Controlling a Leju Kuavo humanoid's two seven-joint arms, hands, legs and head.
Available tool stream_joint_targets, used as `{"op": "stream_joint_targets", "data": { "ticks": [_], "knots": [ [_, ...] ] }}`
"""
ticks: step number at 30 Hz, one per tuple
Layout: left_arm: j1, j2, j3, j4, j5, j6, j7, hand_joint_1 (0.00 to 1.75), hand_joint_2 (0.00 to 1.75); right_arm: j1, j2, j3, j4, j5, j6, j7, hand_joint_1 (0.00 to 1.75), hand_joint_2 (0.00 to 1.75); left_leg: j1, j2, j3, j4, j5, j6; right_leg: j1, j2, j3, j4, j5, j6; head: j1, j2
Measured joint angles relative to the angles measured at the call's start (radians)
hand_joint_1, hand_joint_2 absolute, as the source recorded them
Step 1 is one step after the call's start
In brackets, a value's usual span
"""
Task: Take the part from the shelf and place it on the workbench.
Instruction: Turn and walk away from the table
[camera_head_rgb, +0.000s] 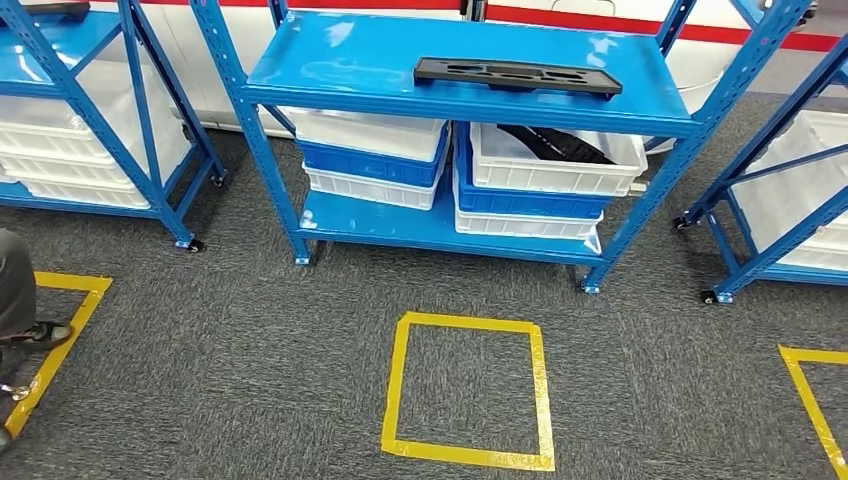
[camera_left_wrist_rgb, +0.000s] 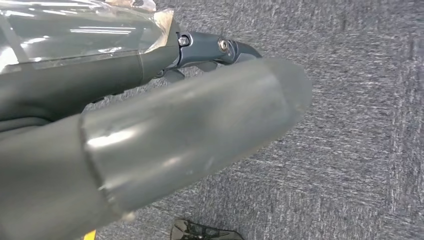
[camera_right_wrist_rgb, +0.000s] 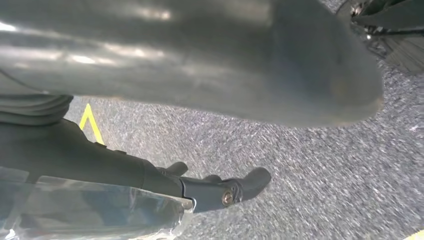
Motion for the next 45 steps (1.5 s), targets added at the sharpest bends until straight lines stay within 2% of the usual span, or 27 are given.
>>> {"op": "stream_joint_targets", "data": {
  "ticks": [2, 3, 4, 5, 7, 9, 11, 13, 15, 17, 19, 21, 23, 25, 28, 30, 32, 34, 35, 36, 37, 38, 39, 40, 42, 44, 45],
  "knots": [
    [0.0, 0.0, 0.0, 0.0, -0.001, -0.002, -0.002, 0.0, 0.0, 0.003, 0.0, -0.002, 0.0, 0.002, 0.0, -0.002, 0.0, 0.0, 0.0, 0.004, 0.006, -0.001, -0.009, 0.0, -0.001, -0.002, -0.076, 0.136, -0.046, -0.004, 0.002, 0.0],
    [0.001, 0.001, 0.0, 0.0, -0.001, -0.003, -0.002, 0.0, 0.0, 0.006, -0.001, -0.002, 0.0, 0.002, -0.001, -0.002, 0.0, 0.0, 0.001, 0.006, 0.011, 0.0, -0.014, -0.002, -0.002, -0.003, -0.098, 0.172, -0.05, 0.0, 0.001, 0.0],
    [0.001, 0.001, 0.0, 0.0, -0.001, -0.003, -0.003, 0.0, 0.0, 0.009, -0.001, -0.003, 0.0, 0.004, -0.001, -0.002, 0.0, 0.0, 0.002, 0.007, 0.018, 0.0, -0.019, -0.007, -0.004, -0.004, -0.099, 0.167, -0.038, 0.008, 0.001, 0.0],
    [0.002, 0.0, 0.0, 0.0, -0.001, -0.002, -0.003, 0.0, 0.0, 0.01, -0.002, -0.003, 0.0, 0.005, -0.001, -0.002, 0.0, 0.0, 0.005, 0.007, 0.027, 0.001, -0.025, -0.013, -0.007, -0.006, -0.078, 0.121, -0.011, 0.019, 0.001, 0.0],
    [0.002, 0.001, 0.0, 0.0, -0.001, 0.0, -0.003, 0.0, 0.0, 0.011, -0.002, -0.003, 0.001, 0.006, -0.001, -0.003, 0.0, 0.0, 0.008, 0.009, 0.045, 0.007, -0.043, -0.033, -0.013, -0.018, -0.011, -0.017, 0.048, 0.036, 0.004, 0.0],
    [0.002, 0.004, 0.0, 0.0, -0.001, 0.004, -0.004, 0.0, 0.0, 0.01, -0.001, -0.003, 0.002, 0.008, 0.0, -0.005, 0.0, 0.0, 0.004, 0.01, 0.057, 0.013, -0.061, -0.051, -0.011, -0.023, 0.027, -0.086, 0.064, 0.023, 0.008, 0.0],
    [0.002, 0.005, 0.0, 0.0, -0.001, 0.007, -0.005, 0.0, 0.0, 0.011, 0.0, -0.003, 0.002, 0.009, 0.0, -0.006, 0.0, 0.0, 0.006, 0.01, 0.065, 0.013, -0.071, -0.059, -0.008, -0.018, 0.034, -0.085, 0.052, -0.003, 0.007, 0.0],
    [0.002, 0.004, 0.0, 0.0, -0.001, 0.009, -0.006, 0.0, 0.0, 0.013, 0.0, -0.003, 0.002, 0.01, 0.0, -0.006, 0.0, 0.0, 0.013, 0.01, 0.065, 0.028, -0.083, -0.066, -0.009, -0.014, 0.046, -0.085, 0.042, -0.019, 0.005, 0.0],
    [0.001, 0.004, 0.0, 0.0, -0.002, 0.01, -0.006, 0.0, 0.0, 0.013, 0.0, -0.003, 0.002, 0.011, -0.001, -0.006, 0.0, 0.0, 0.016, 0.01, 0.014, 0.125, -0.119, -0.072, -0.007, -0.012, 0.062, -0.086, 0.029, -0.036, 0.002, 0.0],
    [0.002, 0.004, -0.001, 0.0, -0.002, 0.012, -0.005, 0.0, 0.0, 0.012, 0.001, -0.003, 0.002, 0.012, -0.001, -0.006, 0.0, 0.0, 0.015, 0.009, -0.091, 0.28, -0.154, -0.073, 0.0, -0.008, 0.079, -0.086, 0.012, -0.048, 0.0, 0.0],
    [0.004, 0.004, -0.001, 0.0, -0.002, 0.014, -0.005, 0.0, 0.0, 0.013, 0.001, -0.003, 0.002, 0.013, -0.002, -0.006, 0.0, 0.0, 0.013, 0.009, -0.167, 0.342, -0.126, -0.064, 0.008, -0.002, 0.102, -0.086, -0.008, -0.052, 0.0, 0.0],
    [0.005, 0.004, -0.001, 0.0, -0.002, 0.015, -0.005, 0.0, 0.0, 0.014, 0.002, -0.003, 0.002, 0.015, -0.002, -0.006, 0.0, 0.0, 0.002, 0.005, -0.17, 0.249, -0.02, -0.037, 0.017, 0.004, 0.133, -0.088, -0.03, -0.054, 0.0, 0.0],
    [0.006, 0.007, -0.002, 0.0, -0.002, 0.016, -0.005, 0.0, 0.0, 0.015, 0.006, -0.004, 0.004, 0.016, -0.003, -0.007, 0.0, 0.0, -0.014, -0.002, -0.143, 0.14, 0.056, 0.002, 0.022, 0.009, 0.153, -0.097, -0.05, -0.052, 0.007, 0.0],
    [0.005, 0.01, -0.002, 0.0, -0.003, 0.017, -0.004, 0.0, 0.0, 0.012, 0.009, -0.005, 0.005, 0.018, -0.004, -0.008, 0.0, 0.0, -0.027, -0.005, -0.12, 0.089, 0.055, 0.03, 0.019, 0.012, 0.166, -0.112, -0.057, -0.044, 0.012, 0.0],
    [0.005, 0.007, -0.002, -0.001, -0.002, 0.019, -0.004, 0.0, 0.0, 0.009, 0.007, -0.009, 0.005, 0.019, -0.004, -0.008, 0.0, 0.0, -0.026, -0.005, -0.066, 0.025, 0.041, 0.038, 0.023, 0.005, 0.197, -0.119, -0.055, -0.027, 0.007, 0.0],
    [0.007, 0.006, -0.002, -0.001, -0.003, 0.02, -0.004, 0.0, 0.0, 0.008, 0.006, -0.011, 0.005, 0.02, -0.004, -0.008, 0.0, 0.0, -0.017, -0.005, -0.024, -0.004, 0.037, 0.031, 0.025, 0.0, 0.159, -0.044, -0.073, -0.024, 0.009, -0.001],
    [0.006, 0.003, -0.002, -0.001, -0.003, 0.02, -0.004, 0.0, 0.0, 0.005, 0.005, -0.012, 0.005, 0.02, -0.004, -0.008, 0.0, 0.0, -0.014, -0.004, -0.005, -0.009, 0.022, 0.021, 0.02, -0.002, 0.065, 0.088, -0.111, -0.023, 0.011, -0.001],
    [0.006, 0.0, -0.002, -0.001, -0.003, 0.019, -0.004, 0.0, 0.0, 0.007, 0.002, -0.013, 0.005, 0.02, -0.004, -0.008, 0.0, 0.0, -0.009, -0.005, 0.018, -0.009, 0.001, 0.008, 0.014, -0.002, -0.008, 0.15, -0.135, -0.014, 0.012, -0.001],
    [0.007, -0.002, -0.002, 0.0, -0.003, 0.019, -0.004, 0.0, 0.0, 0.01, 0.001, -0.013, 0.005, 0.02, -0.004, -0.008, 0.0, 0.0, -0.005, -0.007, 0.033, -0.009, -0.01, 0.001, 0.008, -0.003, -0.02, 0.13, -0.121, -0.003, 0.012, -0.001],
    [0.008, -0.003, -0.002, 0.0, -0.003, 0.019, -0.004, 0.0, 0.0, 0.013, 0.0, -0.013, 0.005, 0.02, -0.004, -0.008, 0.0, 0.0, -0.001, -0.008, 0.049, -0.008, -0.023, -0.007, 0.001, -0.005, -0.018, 0.078, -0.083, 0.014, 0.013, -0.001],
    [0.009, -0.002, -0.002, 0.0, -0.003, 0.019, -0.004, 0.0, 0.0, 0.016, 0.001, -0.013, 0.006, 0.02, -0.004, -0.008, 0.0, 0.0, 0.002, -0.009, 0.062, -0.007, -0.036, -0.017, -0.006, -0.011, -0.008, 0.016, -0.027, 0.034, 0.014, -0.001],
    [0.01, -0.001, -0.002, 0.0, -0.003, 0.02, -0.004, 0.0, 0.0, 0.018, 0.002, -0.013, 0.007, 0.02, -0.004, -0.008, 0.0, 0.0, 0.003, -0.008, 0.073, -0.004, -0.05, -0.026, -0.01, -0.019, -0.001, -0.037, 0.018, 0.045, 0.015, -0.001],
    [0.01, 0.0, -0.002, 0.0, -0.003, 0.02, -0.004, 0.0, 0.0, 0.018, 0.003, -0.013, 0.008, 0.021, -0.004, -0.008, 0.0, 0.0, 0.001, -0.007, 0.078, 0.0, -0.062, -0.035, -0.011, -0.024, 0.005, -0.07, 0.051, 0.043, 0.017, -0.001],
    [0.009, 0.002, -0.002, 0.0, -0.003, 0.021, -0.004, 0.0, 0.0, 0.016, 0.004, -0.013, 0.009, 0.021, -0.004, -0.008, 0.0, 0.0, -0.002, -0.005, 0.08, 0.003, -0.071, -0.041, -0.012, -0.028, 0.007, -0.081, 0.069, 0.031, 0.016, -0.001],
    [0.006, 0.002, -0.002, 0.0, -0.004, 0.022, -0.004, 0.0, 0.0, 0.012, 0.003, -0.014, 0.009, 0.022, -0.004, -0.009, 0.0, 0.0, -0.001, -0.003, 0.08, 0.011, -0.08, -0.049, -0.012, -0.023, 0.01, -0.078, 0.068, -0.001, 0.013, -0.001],
    [0.005, 0.0, -0.002, 0.0, -0.006, 0.023, -0.007, 0.0, 0.0, 0.013, 0.002, -0.015, 0.009, 0.022, -0.005, -0.009, 0.0, 0.0, 0.004, -0.002, 0.054, 0.062, -0.081, -0.057, -0.014, -0.02, 0.017, -0.079, 0.065, -0.012, 0.012, 0.0],
    [0.004, 0.0, -0.003, 0.0, -0.008, 0.024, -0.008, 0.0, 0.0, 0.013, 0.001, -0.016, 0.009, 0.022, -0.006, -0.01, 0.0, 0.0, 0.007, -0.002, 0.024, 0.115, -0.091, -0.062, -0.014, -0.019, 0.022, -0.08, 0.062, -0.017, 0.011, 0.0]
  ]
}}
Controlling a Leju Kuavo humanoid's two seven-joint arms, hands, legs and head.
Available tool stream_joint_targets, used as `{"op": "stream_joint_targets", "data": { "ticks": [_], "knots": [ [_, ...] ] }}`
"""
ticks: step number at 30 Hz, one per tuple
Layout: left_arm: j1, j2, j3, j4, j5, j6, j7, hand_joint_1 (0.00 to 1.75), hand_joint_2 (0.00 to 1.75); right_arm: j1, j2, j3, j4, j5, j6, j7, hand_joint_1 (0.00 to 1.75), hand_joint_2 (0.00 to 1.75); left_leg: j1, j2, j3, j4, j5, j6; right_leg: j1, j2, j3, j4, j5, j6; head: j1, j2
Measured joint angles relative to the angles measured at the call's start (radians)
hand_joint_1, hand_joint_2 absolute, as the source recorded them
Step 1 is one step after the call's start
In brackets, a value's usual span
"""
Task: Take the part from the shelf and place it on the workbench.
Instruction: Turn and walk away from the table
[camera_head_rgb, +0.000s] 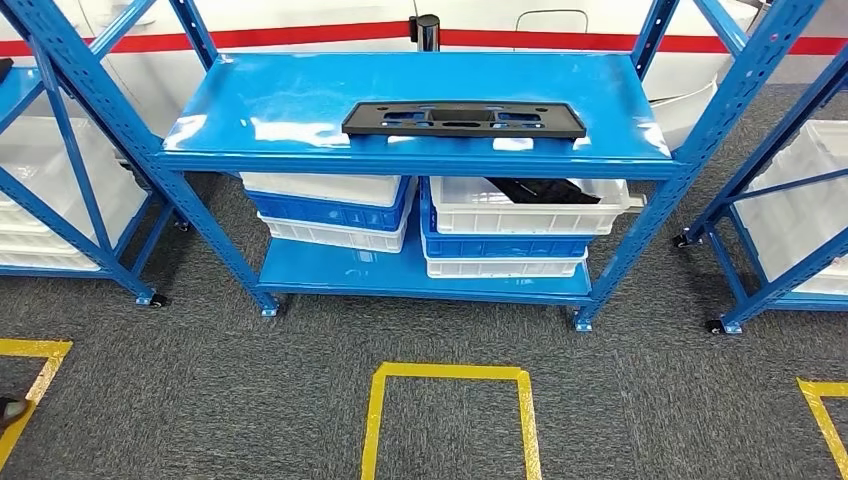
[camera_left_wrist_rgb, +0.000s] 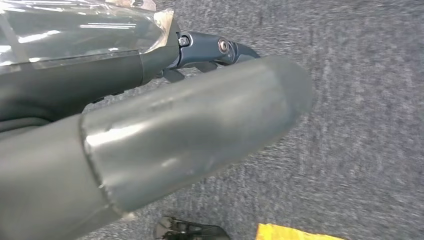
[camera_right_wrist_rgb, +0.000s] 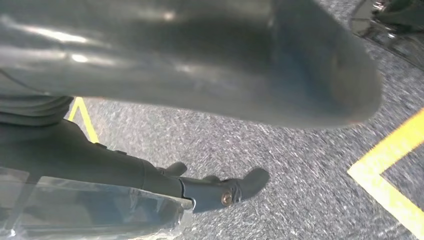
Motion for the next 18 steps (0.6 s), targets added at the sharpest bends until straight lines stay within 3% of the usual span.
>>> {"op": "stream_joint_targets", "data": {
  "ticks": [3, 4, 5, 6, 8, 10, 12, 14, 16, 18],
  "knots": [
    [0.0, -0.001, 0.0, 0.0, -0.001, 0.004, -0.001, 0.0, 0.0, 0.0, -0.001, -0.004, 0.0, 0.0, -0.003, -0.002, 0.0, 0.0, 0.001, 0.0, -0.129, 0.189, -0.075, -0.011, 0.005, 0.001, 0.012, -0.001, -0.013, -0.019, 0.0, 0.0],
    [0.0, -0.001, 0.0, 0.0, -0.001, 0.006, 0.0, 0.0, 0.0, 0.0, -0.001, -0.005, 0.0, 0.0, -0.003, -0.003, 0.0, 0.0, 0.001, 0.0, -0.159, 0.215, -0.083, -0.011, 0.007, 0.002, 0.017, -0.001, -0.017, -0.023, 0.0, 0.0],
    [0.0, -0.001, 0.0, 0.0, -0.001, 0.007, 0.001, 0.0, 0.0, 0.0, -0.001, -0.005, 0.0, 0.0, -0.004, -0.003, 0.0, 0.0, 0.001, 0.0, -0.169, 0.204, -0.066, -0.009, 0.009, 0.003, 0.022, -0.001, -0.021, -0.026, 0.0, 0.0],
    [0.0, -0.001, 0.0, 0.0, -0.001, 0.008, 0.002, 0.0, 0.0, 0.0, -0.001, -0.005, 0.0, 0.0, -0.004, -0.003, 0.0, 0.0, 0.0, 0.0, -0.161, 0.16, -0.028, -0.003, 0.011, 0.005, 0.028, -0.001, -0.024, -0.027, 0.0, 0.0],
    [0.0, 0.0, 0.0, 0.0, -0.002, 0.01, 0.003, 0.0, 0.0, -0.001, 0.0, -0.005, 0.0, 0.0, -0.004, -0.003, 0.0, 0.0, -0.005, 0.0, -0.115, 0.028, 0.055, 0.014, 0.016, 0.008, 0.04, -0.002, -0.031, -0.026, 0.001, 0.0],
    [-0.002, 0.002, 0.0, 0.0, -0.003, 0.011, 0.004, 0.0, 0.0, -0.003, 0.0, -0.005, 0.0, 0.0, -0.004, -0.003, 0.0, 0.0, -0.012, -0.003, -0.088, -0.043, 0.067, 0.028, 0.02, 0.012, 0.04, -0.003, -0.037, -0.018, 0.001, 0.0],
    [-0.002, 0.002, 0.0, 0.0, -0.005, 0.013, 0.006, 0.0, 0.0, -0.004, 0.0, -0.006, 0.0, 0.0, -0.004, -0.004, 0.0, 0.0, -0.017, -0.006, -0.084, -0.05, 0.057, 0.036, 0.024, 0.013, 0.037, -0.006, -0.042, -0.007, 0.001, 0.0],
    [-0.001, 0.001, 0.0, 0.0, -0.009, 0.013, 0.007, 0.0, 0.0, -0.004, 0.0, -0.009, 0.0, 0.0, -0.003, -0.005, 0.0, 0.0, -0.013, -0.005, -0.07, -0.067, 0.086, 0.044, 0.028, 0.012, 0.034, 0.014, -0.055, 0.0, 0.002, 0.0],
    [-0.002, 0.0, 0.0, 0.0, -0.011, 0.012, 0.008, 0.0, 0.0, -0.004, -0.001, -0.012, 0.0, -0.001, -0.003, -0.006, 0.0, 0.0, -0.009, -0.001, -0.058, -0.081, 0.105, 0.053, 0.029, 0.01, -0.001, 0.1, -0.102, -0.005, 0.004, 0.0],
    [-0.002, -0.001, 0.0, 0.0, -0.012, 0.012, 0.008, 0.0, 0.0, -0.003, -0.002, -0.014, 0.0, -0.001, -0.003, -0.007, 0.0, 0.0, -0.012, 0.0, -0.058, -0.081, 0.107, 0.058, 0.027, 0.01, -0.067, 0.225, -0.159, -0.008, 0.004, 0.0]
  ]
}}
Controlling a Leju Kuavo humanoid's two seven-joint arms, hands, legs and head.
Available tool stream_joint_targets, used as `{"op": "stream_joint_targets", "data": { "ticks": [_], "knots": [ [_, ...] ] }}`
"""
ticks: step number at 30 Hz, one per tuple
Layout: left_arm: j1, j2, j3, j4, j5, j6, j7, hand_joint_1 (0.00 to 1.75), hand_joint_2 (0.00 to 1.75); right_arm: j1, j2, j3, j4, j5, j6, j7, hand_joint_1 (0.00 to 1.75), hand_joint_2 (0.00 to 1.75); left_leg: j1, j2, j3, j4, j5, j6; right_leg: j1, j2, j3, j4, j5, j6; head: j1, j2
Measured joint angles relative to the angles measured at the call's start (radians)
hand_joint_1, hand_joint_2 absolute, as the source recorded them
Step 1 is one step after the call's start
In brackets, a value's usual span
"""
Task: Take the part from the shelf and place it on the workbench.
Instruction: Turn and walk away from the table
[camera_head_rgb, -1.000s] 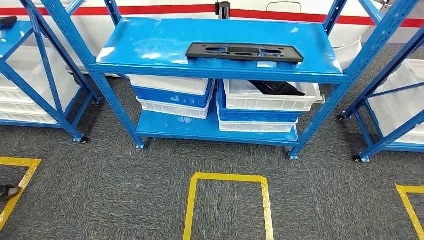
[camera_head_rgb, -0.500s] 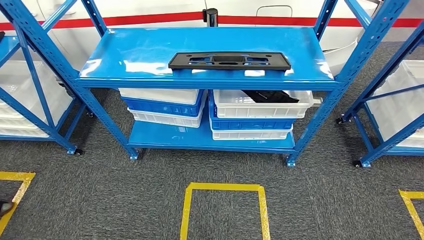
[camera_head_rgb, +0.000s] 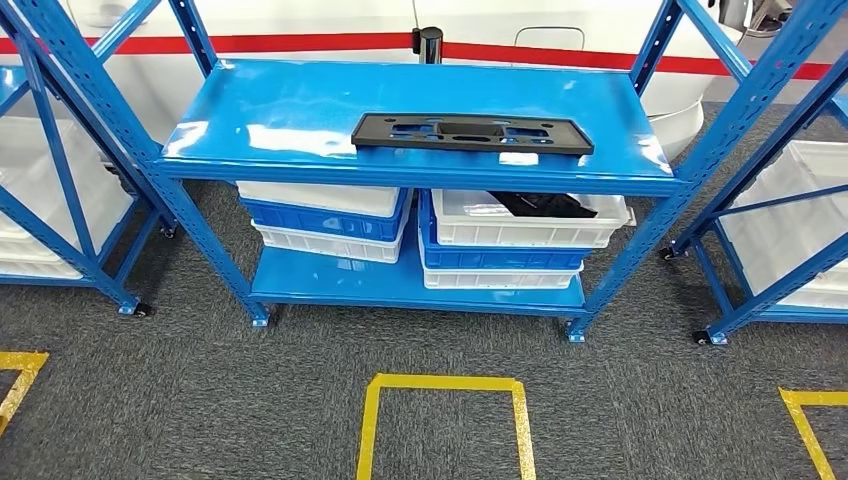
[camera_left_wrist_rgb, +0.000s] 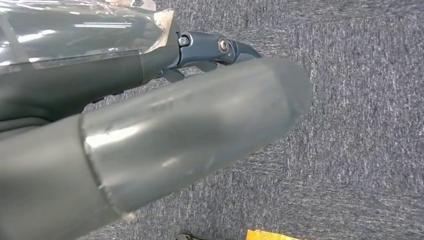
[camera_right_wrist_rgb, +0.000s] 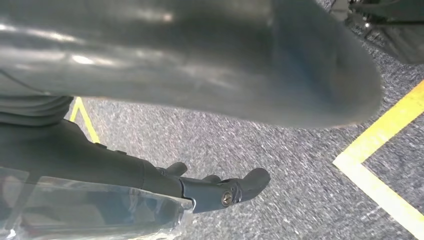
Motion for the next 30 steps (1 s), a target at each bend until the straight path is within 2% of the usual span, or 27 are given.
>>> {"op": "stream_joint_targets", "data": {
  "ticks": [1, 2, 3, 4, 5, 6, 7, 8, 11, 13, 17, 22, 26, 30],
  "knots": [
    [0.0, 0.0, 0.0, 0.0, 0.0, 0.0, 0.0, 0.0, 0.0, 0.001, -0.001, -0.002, 0.0, 0.001, 0.0, 0.0, 0.0, 0.0, -0.001, -0.001, -0.001, 0.0, -0.001, 0.0, 0.0, 0.0, -0.022, 0.038, -0.011, 0.004, 0.0, 0.0],
    [0.0, -0.001, 0.0, 0.0, 0.0, 0.0, 0.0, 0.0, 0.0, 0.003, -0.001, -0.004, 0.0, 0.001, 0.0, 0.0, 0.0, 0.0, -0.002, -0.002, -0.001, 0.001, -0.001, 0.0, 0.0, 0.0, -0.027, 0.04, -0.005, 0.012, 0.0, 0.0],
    [0.0, -0.001, 0.0, 0.0, 0.0, 0.0, 0.001, 0.0, 0.0, 0.003, -0.002, -0.005, 0.0, 0.002, -0.001, 0.0, 0.0, 0.0, -0.002, -0.003, 0.0, 0.001, -0.003, -0.002, -0.001, 0.0, -0.011, 0.002, 0.018, 0.022, 0.0, 0.0],
    [0.0, -0.002, 0.0, 0.0, 0.0, 0.0, 0.002, 0.0, 0.44, 0.003, -0.003, -0.006, 0.0, 0.004, -0.002, 0.0, 0.0, 0.0, -0.002, -0.005, 0.001, 0.002, -0.004, -0.004, -0.001, -0.001, 0.021, -0.068, 0.049, 0.031, 0.0, 0.0],
    [0.0, -0.002, 0.0, 0.0, 0.0, 0.002, 0.005, 0.0, 0.87, 0.002, -0.004, -0.007, 0.0, 0.006, -0.004, 0.001, 0.0, 0.44, -0.004, -0.006, 0.003, 0.003, -0.006, -0.007, -0.001, -0.001, 0.053, -0.14, 0.081, 0.034, 0.0, 0.0],
    [0.0, -0.002, 0.0, 0.0, 0.0, 0.004, 0.009, 0.0, 1.31, 0.002, -0.004, -0.007, 0.0, 0.01, -0.008, 0.003, 0.0, 0.87, -0.006, -0.006, 0.005, 0.005, -0.01, -0.012, 0.0, -0.002, 0.079, -0.197, 0.107, 0.031, 0.0, 0.0],
    [0.0, -0.002, 0.0, 0.0, 0.0, 0.006, 0.013, 0.0, 1.75, 0.001, -0.004, -0.007, 0.0, 0.015, -0.014, 0.007, 0.0, 1.31, -0.009, -0.007, 0.006, 0.008, -0.016, -0.013, -0.002, -0.002, 0.094, -0.231, 0.124, 0.025, -0.001, 0.0],
    [0.0, -0.002, 0.0, 0.0, 0.001, 0.008, 0.02, 0.0, 1.75, 0.002, -0.004, -0.007, 0.0, 0.021, -0.022, 0.011, 0.0, 1.75, -0.011, -0.007, 0.007, 0.01, -0.02, -0.01, -0.002, -0.003, 0.099, -0.242, 0.133, 0.017, -0.002, 0.0],
    [0.0, -0.003, 0.0, 0.0, 0.007, 0.008, 0.041, 0.0, 1.75, 0.003, -0.004, -0.007, 0.0, 0.037, -0.041, 0.024, 0.0, 1.75, -0.01, -0.007, 0.009, 0.009, -0.019, -0.002, 0.0, -0.002, 0.106, -0.245, 0.139, 0.008, -0.002, 0.0],
    [0.0, -0.004, 0.0, 0.001, 0.01, 0.002, 0.05, 0.0, 1.75, 0.004, -0.003, -0.007, 0.0, 0.038, -0.039, 0.034, 0.0, 1.75, -0.008, -0.007, 0.01, 0.007, -0.017, -0.007, 0.002, -0.002, 0.106, -0.245, 0.139, 0.006, -0.002, 0.0],
    [0.0, -0.005, 0.0, 0.001, 0.012, -0.009, 0.059, 0.0, 1.75, 0.004, -0.001, -0.008, 0.0, 0.037, -0.027, 0.053, 0.0, 0.0, -0.008, -0.006, 0.012, 0.002, -0.016, -0.012, 0.002, -0.002, 0.105, -0.245, 0.138, 0.004, -0.002, 0.0],
    [0.0, -0.005, 0.002, 0.001, 0.019, -0.012, 0.067, 0.0, 1.75, 0.003, 0.002, -0.008, 0.0, 0.037, -0.015, 0.061, 0.0, 0.0, -0.008, -0.006, 0.012, 0.001, -0.016, -0.022, 0.003, -0.002, 0.105, -0.244, 0.137, 0.002, -0.002, 0.0],
    [0.0, -0.005, 0.003, 0.001, 0.02, -0.012, 0.07, 0.0, 1.75, 0.003, 0.003, -0.008, 0.0, 0.036, -0.012, 0.062, 0.0, 1.75, -0.009, -0.006, 0.012, 0.001, -0.017, -0.024, 0.003, -0.002, 0.104, -0.244, 0.136, 0.002, -0.002, 0.0],
    [0.001, -0.003, -0.001, 0.001, 0.031, -0.022, 0.083, 0.0, 1.75, 0.004, 0.003, -0.008, 0.0, 0.025, -0.001, 0.065, 0.0, 1.75, -0.012, -0.006, 0.012, 0.001, -0.017, -0.024, 0.002, -0.002, 0.104, -0.245, 0.136, 0.002, -0.001, 0.0]
  ]
}}
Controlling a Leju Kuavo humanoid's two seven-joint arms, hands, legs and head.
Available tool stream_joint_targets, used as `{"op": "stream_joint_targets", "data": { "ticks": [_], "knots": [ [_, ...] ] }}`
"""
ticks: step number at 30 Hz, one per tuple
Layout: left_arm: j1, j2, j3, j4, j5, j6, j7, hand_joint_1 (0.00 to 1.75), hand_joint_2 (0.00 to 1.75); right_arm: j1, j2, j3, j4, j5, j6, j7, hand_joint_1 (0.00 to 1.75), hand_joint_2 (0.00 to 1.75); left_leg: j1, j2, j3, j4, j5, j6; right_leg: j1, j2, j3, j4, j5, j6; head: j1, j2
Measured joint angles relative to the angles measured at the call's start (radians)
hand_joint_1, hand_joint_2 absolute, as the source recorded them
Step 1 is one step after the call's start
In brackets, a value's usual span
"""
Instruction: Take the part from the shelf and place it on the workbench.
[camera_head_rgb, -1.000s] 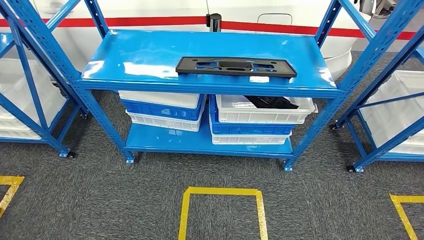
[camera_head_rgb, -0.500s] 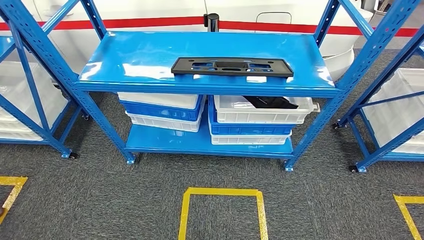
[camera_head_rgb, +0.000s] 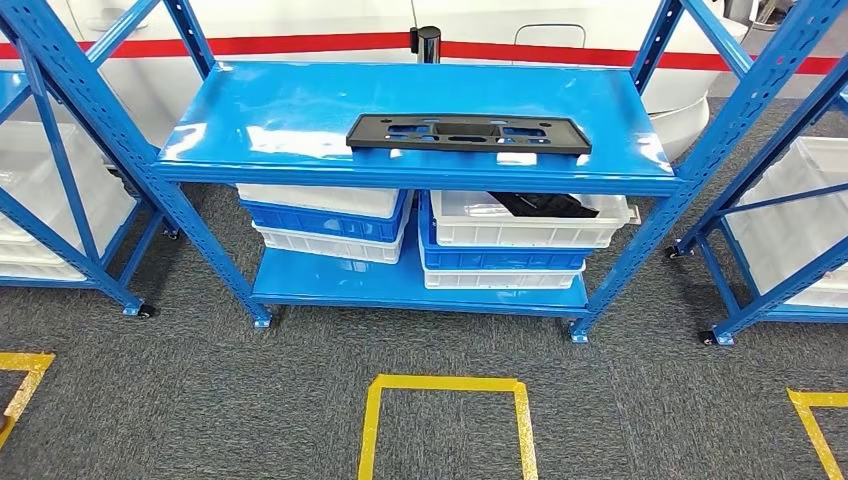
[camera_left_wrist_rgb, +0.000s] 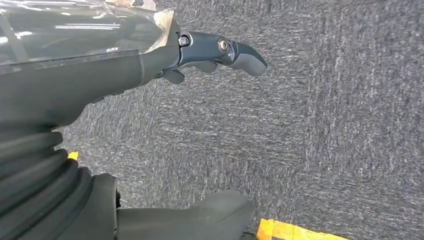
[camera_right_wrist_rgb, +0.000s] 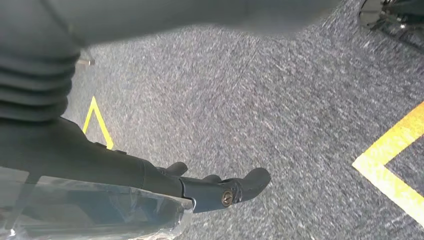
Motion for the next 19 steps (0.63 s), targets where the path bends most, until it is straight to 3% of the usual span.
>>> {"op": "stream_joint_targets", "data": {
  "ticks": [1, 4, 5, 10, 14, 18, 19],
  "knots": [
    [0.002, 0.001, -0.008, 0.0, 0.01, -0.003, 0.006, 0.0, 1.31, 0.001, 0.0, 0.0, 0.0, -0.012, 0.005, 0.001, 0.0, 1.75, -0.001, 0.0, 0.0, 0.0, 0.0, 0.0, 0.0, 0.0, 0.0, 0.0, 0.0, 0.0, 0.0, 0.0],
    [0.012, 0.01, -0.055, -0.002, 0.062, -0.01, 0.023, 0.0, 0.0, 0.008, 0.001, 0.0, -0.003, -0.069, 0.017, 0.002, 0.0, 0.44, -0.002, 0.0, 0.0, 0.0, 0.0, 0.0, -0.001, 0.0, 0.0, -0.001, 0.0, 0.0, 0.0, 0.0],
    [0.016, 0.013, -0.072, -0.003, 0.082, -0.011, 0.028, 0.0, 0.0, 0.011, 0.001, 0.0, -0.005, -0.089, 0.021, 0.001, 0.0, 0.0, -0.003, 0.0, 0.0, 0.0, 0.0, 0.0, -0.002, 0.0, 0.0, -0.001, 0.0, 0.0, 0.0, 0.0],
    [0.036, 0.025, -0.168, -0.016, 0.184, -0.023, 0.056, 0.0, 0.0, 0.027, 0.002, 0.004, -0.018, -0.194, 0.039, -0.003, 0.0, 0.0, -0.004, 0.0, 0.0, 0.0, -0.001, 0.001, -0.003, 0.0, 0.0, -0.001, 0.0, 0.0, 0.0, 0.0],
    [0.054, 0.035, -0.257, -0.03, 0.27, -0.032, 0.079, 0.0, 1.75, 0.043, 0.003, 0.017, -0.033, -0.283, 0.054, -0.008, 0.0, 0.0, -0.004, 0.0, -0.001, 0.0, -0.001, 0.001, -0.003, 0.0, 0.0, -0.001, 0.0, 0.0, 0.0, 0.0],
    [0.074, 0.045, -0.35, -0.046, 0.354, -0.041, 0.103, 0.0, 0.0, 0.06, 0.005, 0.031, -0.049, -0.37, 0.068, -0.013, 0.0, 0.0, -0.004, 0.0, -0.001, 0.0, -0.001, 0.001, -0.003, 0.0, -0.001, -0.001, 0.0, 0.0, 0.0, 0.0],
    [0.077, 0.046, -0.362, -0.049, 0.365, -0.042, 0.106, 0.0, 0.0, 0.062, 0.005, 0.033, -0.051, -0.381, 0.07, -0.014, 0.0, 0.0, -0.004, 0.0, -0.001, 0.0, -0.001, 0.001, -0.003, 0.0, -0.001, -0.001, 0.0, 0.0, 0.0, 0.0]
  ]
}}
